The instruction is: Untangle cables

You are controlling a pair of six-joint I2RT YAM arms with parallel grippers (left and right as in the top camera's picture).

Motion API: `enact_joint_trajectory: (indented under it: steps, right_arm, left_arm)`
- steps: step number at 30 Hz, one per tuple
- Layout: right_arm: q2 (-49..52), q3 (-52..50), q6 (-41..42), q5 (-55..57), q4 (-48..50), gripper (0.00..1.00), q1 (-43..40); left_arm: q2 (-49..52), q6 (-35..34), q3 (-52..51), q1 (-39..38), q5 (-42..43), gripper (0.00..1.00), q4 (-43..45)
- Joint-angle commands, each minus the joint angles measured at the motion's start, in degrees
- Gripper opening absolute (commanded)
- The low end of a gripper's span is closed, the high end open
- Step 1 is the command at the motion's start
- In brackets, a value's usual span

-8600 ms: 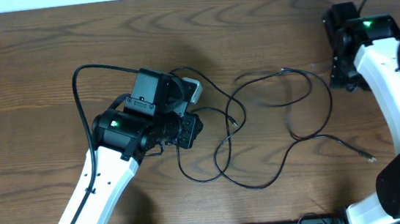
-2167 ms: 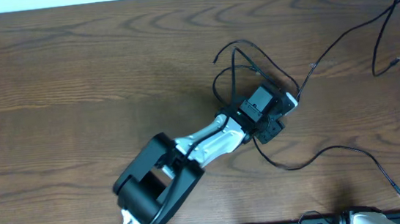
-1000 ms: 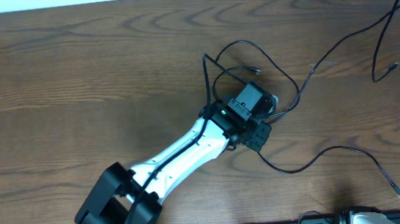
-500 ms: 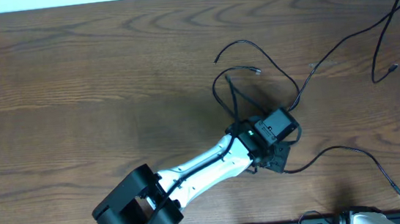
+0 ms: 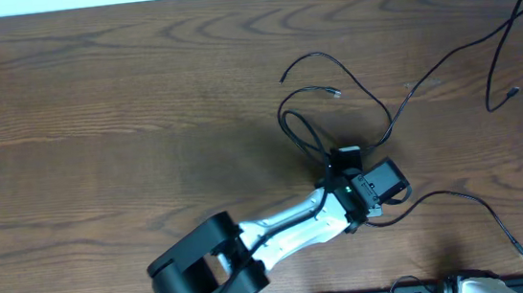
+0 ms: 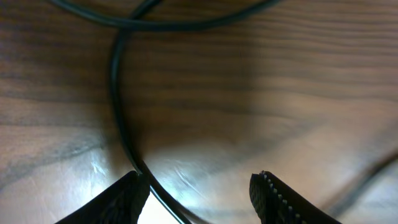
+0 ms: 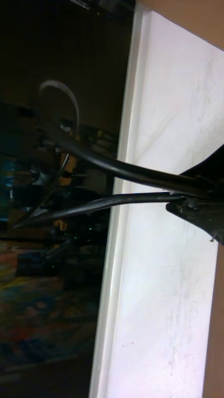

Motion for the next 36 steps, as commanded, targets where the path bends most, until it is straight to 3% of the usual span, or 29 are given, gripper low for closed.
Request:
enact_joint_trajectory:
  steps: [1,10,19,29,36]
  right_arm:
    - [0.0,0.7,0.4,-0.4,-0.1,0.01,-0.1]
    - [-0.1,0.7,0.4,-0.4,0.0,0.01,-0.1]
    - [-0.8,0.7,0.4,-0.4,0.0,0.01,-0.1]
    - [-2.3,0.7,-0.7,-0.4,0.0,0.01,-0.1]
    - [-3.1,0.7,-0.7,-0.4,0.0,0.01,-0.1]
  left_arm:
    - [2.3,-1.2,-0.2,0.1,-5.1,0.57,-0.2]
    - [4.7,6.6,-0.2,0.1,-12.1,0.56,0.4]
    - [10.5,15.3,-0.2,2.4,-11.9,0.57,6.3]
    - [14.1,18.9,-0.2,11.6,-5.4,0.61,8.3]
    - [14.1,20.9,-0.2,17.2,3.4,0.6,9.7]
